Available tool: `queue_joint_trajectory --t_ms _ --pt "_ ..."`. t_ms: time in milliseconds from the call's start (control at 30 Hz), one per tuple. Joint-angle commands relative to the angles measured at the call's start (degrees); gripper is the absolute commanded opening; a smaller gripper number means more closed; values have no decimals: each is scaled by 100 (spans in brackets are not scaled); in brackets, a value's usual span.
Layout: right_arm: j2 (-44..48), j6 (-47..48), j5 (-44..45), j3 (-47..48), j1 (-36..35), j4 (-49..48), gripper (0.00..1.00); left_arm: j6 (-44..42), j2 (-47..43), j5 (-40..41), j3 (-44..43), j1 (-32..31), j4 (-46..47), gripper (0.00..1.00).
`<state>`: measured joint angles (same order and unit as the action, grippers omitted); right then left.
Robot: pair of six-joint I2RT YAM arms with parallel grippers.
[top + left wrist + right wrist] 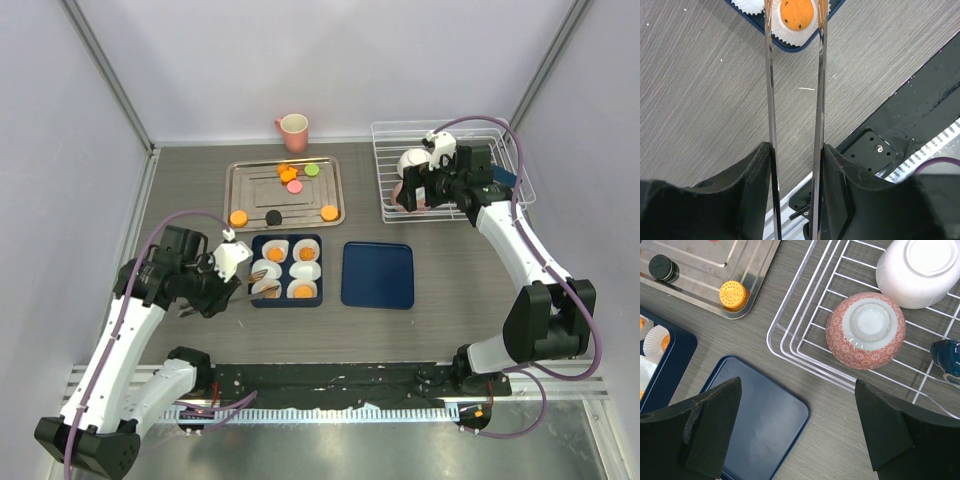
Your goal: Pack the cookies
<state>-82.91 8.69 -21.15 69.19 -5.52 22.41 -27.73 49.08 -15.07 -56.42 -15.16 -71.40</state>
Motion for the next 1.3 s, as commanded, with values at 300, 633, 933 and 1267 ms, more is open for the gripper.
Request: queue_joint_trajectory --t_ms 300,633,933,1267 --pt "3 45 -47 42 16 -53 100 487 66 -347 -527 -14 933 47" --pt "-49 45 -39 51 16 -53 100 1023 1261 -646 -1283 -14 2137 48" --pt "-76 63 -12 42 7 -44 100 1498 2868 -1103 -2214 -14 3148 48" --pt "12 54 -12 51 7 -44 100 1840 4380 -1147 -2769 -92 3913 51"
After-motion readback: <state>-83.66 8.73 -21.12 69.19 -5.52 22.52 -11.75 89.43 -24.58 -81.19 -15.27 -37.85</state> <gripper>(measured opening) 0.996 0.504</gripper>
